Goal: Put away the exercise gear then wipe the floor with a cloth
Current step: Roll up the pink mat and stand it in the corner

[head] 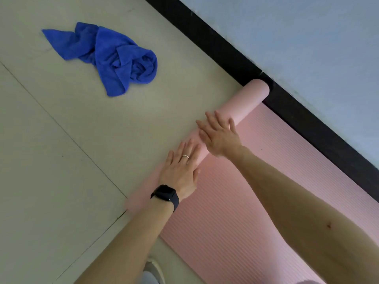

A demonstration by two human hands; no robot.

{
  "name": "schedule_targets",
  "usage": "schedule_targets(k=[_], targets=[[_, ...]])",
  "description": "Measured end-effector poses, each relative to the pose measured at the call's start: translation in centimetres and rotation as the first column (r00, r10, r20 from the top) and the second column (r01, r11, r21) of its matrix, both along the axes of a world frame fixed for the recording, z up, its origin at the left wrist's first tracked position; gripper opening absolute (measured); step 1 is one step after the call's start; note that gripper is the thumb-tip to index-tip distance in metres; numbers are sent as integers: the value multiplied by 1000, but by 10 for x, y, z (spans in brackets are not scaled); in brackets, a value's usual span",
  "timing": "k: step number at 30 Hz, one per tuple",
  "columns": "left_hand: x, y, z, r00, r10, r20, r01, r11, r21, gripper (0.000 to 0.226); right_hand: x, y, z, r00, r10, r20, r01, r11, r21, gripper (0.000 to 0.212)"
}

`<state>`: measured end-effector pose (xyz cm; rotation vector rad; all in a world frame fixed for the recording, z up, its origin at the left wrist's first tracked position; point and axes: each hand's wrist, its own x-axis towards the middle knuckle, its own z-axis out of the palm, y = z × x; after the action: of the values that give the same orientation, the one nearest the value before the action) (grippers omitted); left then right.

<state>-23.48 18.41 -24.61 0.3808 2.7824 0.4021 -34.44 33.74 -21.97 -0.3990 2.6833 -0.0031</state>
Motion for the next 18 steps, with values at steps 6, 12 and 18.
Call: schedule_targets(k=[6, 12, 18], targets=[[-4, -11, 21, 997, 74, -25, -74, 997, 19, 73, 69, 67, -6, 995, -99, 16, 100, 993, -57, 54], [66, 56, -2, 993, 43, 106, -42, 999, -12, 81, 91, 89, 10, 926, -270, -262, 246, 962, -122, 61], [97, 89, 21, 999, -31, 32, 32, 999, -22, 75, 97, 110, -12, 993, -65, -99, 57, 995, -88, 53]])
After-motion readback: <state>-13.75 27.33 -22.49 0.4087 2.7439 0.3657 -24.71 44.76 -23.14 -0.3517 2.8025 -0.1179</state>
